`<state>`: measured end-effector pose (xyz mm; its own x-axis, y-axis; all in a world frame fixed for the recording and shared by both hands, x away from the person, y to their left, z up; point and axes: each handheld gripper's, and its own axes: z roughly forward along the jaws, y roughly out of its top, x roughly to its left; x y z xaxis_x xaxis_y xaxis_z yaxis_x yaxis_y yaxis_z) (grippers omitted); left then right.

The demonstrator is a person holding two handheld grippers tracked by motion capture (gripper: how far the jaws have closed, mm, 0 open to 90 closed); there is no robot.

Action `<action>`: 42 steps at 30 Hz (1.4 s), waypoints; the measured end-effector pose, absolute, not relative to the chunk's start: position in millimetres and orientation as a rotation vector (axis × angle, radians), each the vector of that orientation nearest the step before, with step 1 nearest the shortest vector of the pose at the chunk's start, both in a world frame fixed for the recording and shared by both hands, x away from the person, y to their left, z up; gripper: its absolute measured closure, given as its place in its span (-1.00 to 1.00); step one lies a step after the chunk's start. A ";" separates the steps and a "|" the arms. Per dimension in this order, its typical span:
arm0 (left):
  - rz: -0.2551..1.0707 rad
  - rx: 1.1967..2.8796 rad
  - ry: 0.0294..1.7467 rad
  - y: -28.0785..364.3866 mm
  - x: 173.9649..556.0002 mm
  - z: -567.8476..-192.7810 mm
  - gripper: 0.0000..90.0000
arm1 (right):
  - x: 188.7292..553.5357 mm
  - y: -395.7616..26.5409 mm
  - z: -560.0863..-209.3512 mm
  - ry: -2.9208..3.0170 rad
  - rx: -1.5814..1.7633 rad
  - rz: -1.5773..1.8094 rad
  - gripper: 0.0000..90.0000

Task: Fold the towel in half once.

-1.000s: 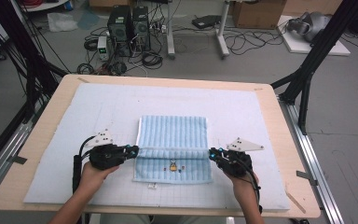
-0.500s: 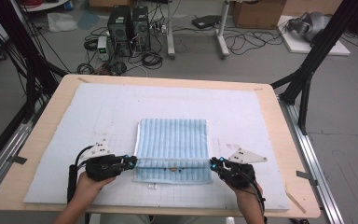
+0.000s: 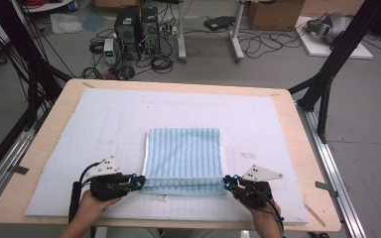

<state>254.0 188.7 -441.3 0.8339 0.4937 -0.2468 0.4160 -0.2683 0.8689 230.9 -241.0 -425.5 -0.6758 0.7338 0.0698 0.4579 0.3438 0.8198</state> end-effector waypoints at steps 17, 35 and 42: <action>0.199 1.799 0.844 194.2 289.4 -431.1 0.15 | 246.5 -230.5 -424.1 2.264 1.097 1.267 0.29; 0.259 1.740 1.039 190.4 363.4 -441.2 0.17 | 301.0 -234.4 -424.5 2.162 1.196 1.286 0.34; 0.220 1.768 1.106 179.8 385.4 -443.2 0.02 | 300.3 -242.0 -424.3 2.164 1.194 1.299 0.29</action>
<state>385.4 179.8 -443.2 0.5659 0.7585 -0.3232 0.5770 -0.0843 0.8124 300.3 -242.0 -424.3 -0.5847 0.8022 0.1208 0.4839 0.2254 0.8456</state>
